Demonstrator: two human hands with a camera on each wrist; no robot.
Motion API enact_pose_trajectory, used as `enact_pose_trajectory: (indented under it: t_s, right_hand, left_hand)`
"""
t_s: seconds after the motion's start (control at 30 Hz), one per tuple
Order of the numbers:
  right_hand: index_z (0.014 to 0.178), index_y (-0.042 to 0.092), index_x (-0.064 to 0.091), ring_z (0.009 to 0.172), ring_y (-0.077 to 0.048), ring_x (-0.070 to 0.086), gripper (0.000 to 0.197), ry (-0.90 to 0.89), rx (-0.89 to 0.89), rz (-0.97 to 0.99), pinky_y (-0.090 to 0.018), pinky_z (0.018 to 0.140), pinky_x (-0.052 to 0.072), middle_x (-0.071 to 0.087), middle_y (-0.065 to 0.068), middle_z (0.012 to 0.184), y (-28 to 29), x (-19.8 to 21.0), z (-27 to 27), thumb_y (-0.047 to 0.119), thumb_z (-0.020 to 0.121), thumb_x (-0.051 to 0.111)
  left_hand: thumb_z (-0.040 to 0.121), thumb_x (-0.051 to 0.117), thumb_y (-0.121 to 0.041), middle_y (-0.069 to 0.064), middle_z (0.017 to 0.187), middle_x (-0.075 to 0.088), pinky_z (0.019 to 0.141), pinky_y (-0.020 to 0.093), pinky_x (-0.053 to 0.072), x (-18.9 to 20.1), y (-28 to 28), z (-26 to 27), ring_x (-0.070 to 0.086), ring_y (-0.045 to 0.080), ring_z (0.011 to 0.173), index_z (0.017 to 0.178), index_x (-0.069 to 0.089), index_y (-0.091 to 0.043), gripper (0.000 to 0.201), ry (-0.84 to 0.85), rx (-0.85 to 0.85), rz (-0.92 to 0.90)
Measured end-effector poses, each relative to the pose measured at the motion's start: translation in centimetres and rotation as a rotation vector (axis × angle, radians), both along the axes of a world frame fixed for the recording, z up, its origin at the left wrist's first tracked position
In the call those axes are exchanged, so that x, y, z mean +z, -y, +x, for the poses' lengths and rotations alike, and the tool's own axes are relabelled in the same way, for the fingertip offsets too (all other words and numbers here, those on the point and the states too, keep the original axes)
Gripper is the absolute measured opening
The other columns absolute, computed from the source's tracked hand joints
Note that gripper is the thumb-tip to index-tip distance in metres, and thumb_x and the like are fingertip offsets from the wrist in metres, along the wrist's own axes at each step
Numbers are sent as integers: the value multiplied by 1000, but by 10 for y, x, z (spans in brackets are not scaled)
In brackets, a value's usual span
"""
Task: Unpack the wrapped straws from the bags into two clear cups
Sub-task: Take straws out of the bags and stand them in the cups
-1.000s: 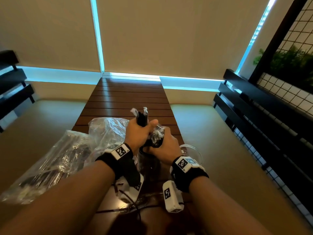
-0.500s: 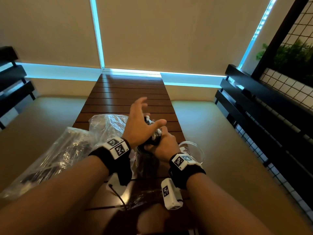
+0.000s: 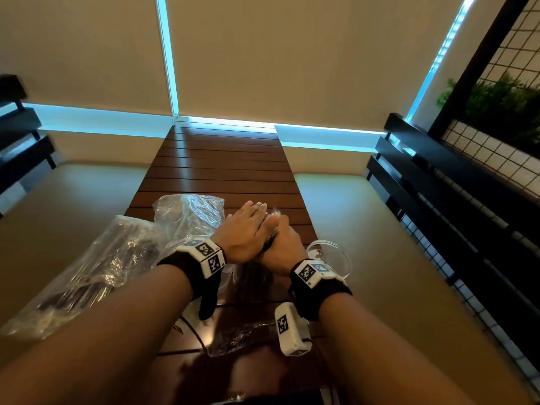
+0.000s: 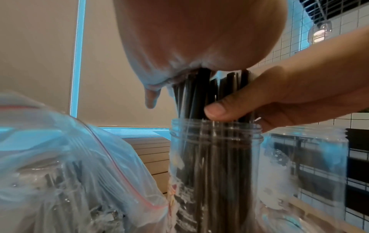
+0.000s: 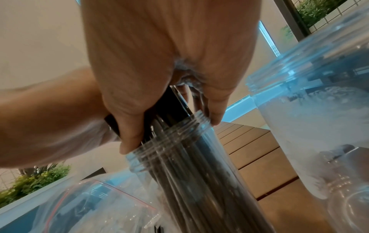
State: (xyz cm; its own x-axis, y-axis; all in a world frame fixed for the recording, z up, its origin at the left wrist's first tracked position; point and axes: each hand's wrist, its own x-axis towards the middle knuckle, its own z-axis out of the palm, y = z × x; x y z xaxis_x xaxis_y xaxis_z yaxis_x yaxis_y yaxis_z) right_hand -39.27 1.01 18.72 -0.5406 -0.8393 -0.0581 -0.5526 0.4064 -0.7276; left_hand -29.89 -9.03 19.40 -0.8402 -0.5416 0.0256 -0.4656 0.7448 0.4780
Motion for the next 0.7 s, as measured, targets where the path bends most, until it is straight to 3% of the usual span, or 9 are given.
enact_pose_trajectory:
  t_s: [0.1,0.17,0.27,0.37,0.43,0.5,0.57,0.63,0.7]
  right_hand:
    - [153,19,2,133,-30,41,127,27,49,7,-28,94,39,28,-14,149,-5,17,5,42,62,87]
    - [154,20,-6,141,-27,28,130,-16,70,-59,-32,106,32,14,-9,157,-7,34,12,52,65,83]
    - [147,18,28,134,-16,35,89,-255,-4,-354,-28,106,34,34,-4,147,-6,53,30,55,78,69]
    - [101,18,59,92,-13,53,17,-523,118,-484,-30,79,49,58,2,101,4,59,55,27,86,62]
    - [86,16,61,76,-18,56,7,-625,342,-327,-36,66,51,61,-1,83,11,54,75,22,87,57]
    - [87,14,63,74,-27,62,10,-666,529,-71,-33,64,51,64,-7,82,18,39,92,20,86,56]
    - [94,7,65,79,-33,64,15,-650,603,159,-34,67,52,67,-13,91,28,18,104,14,85,56]
    - [100,5,68,86,-36,66,21,-607,627,338,-39,75,56,68,-16,98,39,-3,111,9,83,56]
    - [102,3,69,93,-36,66,22,-567,593,394,-39,80,56,68,-17,101,49,-19,115,8,84,56]
  left_hand:
    - [80,1,-82,4,164,11,122,49,11,17,-1,12,7,18,151,156,7,-17,100,-51,-12,148]
    - [98,10,-63,10,160,22,119,39,16,32,3,23,18,23,148,153,21,-10,78,-188,10,161]
    - [100,40,-38,10,137,48,106,33,34,42,27,50,45,25,129,135,50,-11,45,-327,173,77]
    - [81,65,-30,7,143,40,107,42,39,36,50,86,43,26,132,141,45,-23,63,-8,227,-18]
    - [73,72,-49,11,152,28,110,49,36,25,57,107,32,32,140,150,29,-27,91,286,200,-93]
    - [72,70,-62,14,157,20,113,49,34,11,58,122,29,35,142,154,17,-27,104,414,199,-109]
    - [87,64,-48,17,156,23,112,42,35,-4,58,131,33,35,139,153,20,-22,84,418,210,-72]
    - [97,53,-24,18,144,44,101,37,41,-11,57,137,46,30,127,148,35,-21,54,363,200,-45]
    - [96,46,-12,15,125,62,87,34,46,-13,58,143,58,29,109,139,50,-21,43,284,183,-24]
